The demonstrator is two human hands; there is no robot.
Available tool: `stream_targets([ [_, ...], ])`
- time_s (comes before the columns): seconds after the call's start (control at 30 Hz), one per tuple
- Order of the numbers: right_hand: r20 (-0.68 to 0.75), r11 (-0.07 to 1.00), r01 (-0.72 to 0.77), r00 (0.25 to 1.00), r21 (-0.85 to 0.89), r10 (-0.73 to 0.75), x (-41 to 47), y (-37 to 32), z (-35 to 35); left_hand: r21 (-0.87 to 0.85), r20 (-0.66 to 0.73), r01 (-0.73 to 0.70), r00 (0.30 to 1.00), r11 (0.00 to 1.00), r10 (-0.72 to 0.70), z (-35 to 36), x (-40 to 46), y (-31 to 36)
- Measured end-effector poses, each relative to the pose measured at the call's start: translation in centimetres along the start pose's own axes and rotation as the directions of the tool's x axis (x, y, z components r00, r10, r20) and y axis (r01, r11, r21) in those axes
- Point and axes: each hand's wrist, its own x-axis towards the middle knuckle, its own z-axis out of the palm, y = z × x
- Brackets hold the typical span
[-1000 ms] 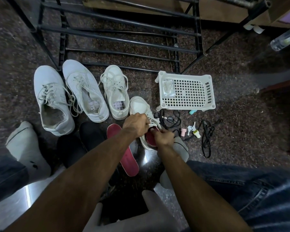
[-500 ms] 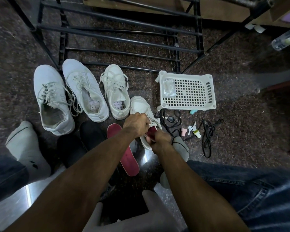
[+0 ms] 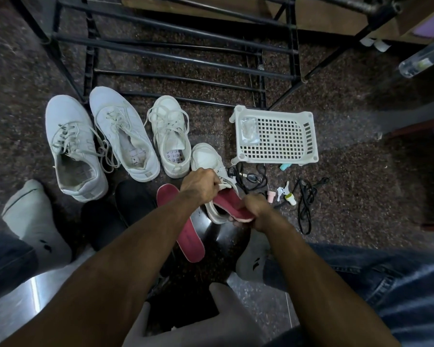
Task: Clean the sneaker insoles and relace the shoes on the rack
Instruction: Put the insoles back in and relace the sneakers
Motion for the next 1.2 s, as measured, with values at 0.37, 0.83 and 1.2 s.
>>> stream_targets([
  [0.37,0.036,0.397,0.154,0.957,-0.905,-0.289,-1.1,2.5,1.3,0.02,-0.013,0.032,0.999,0.999,-0.031,0.0,0.1,0.6],
  [0.83,-0.139,0.475,0.19,0.807,-0.86,-0.574,-1.1,2.4,2.2,0.005,0.0,0.027,1.0,1.0,-0.027,-0.1,0.2,0.6],
  [1.2,-0.155,0.391,0.144,0.754,-0.909,-0.639,0.2,1.3,4.4,0.029,0.003,0.022,1.0,0.999,-0.022,-0.1,0.5,0.5],
])
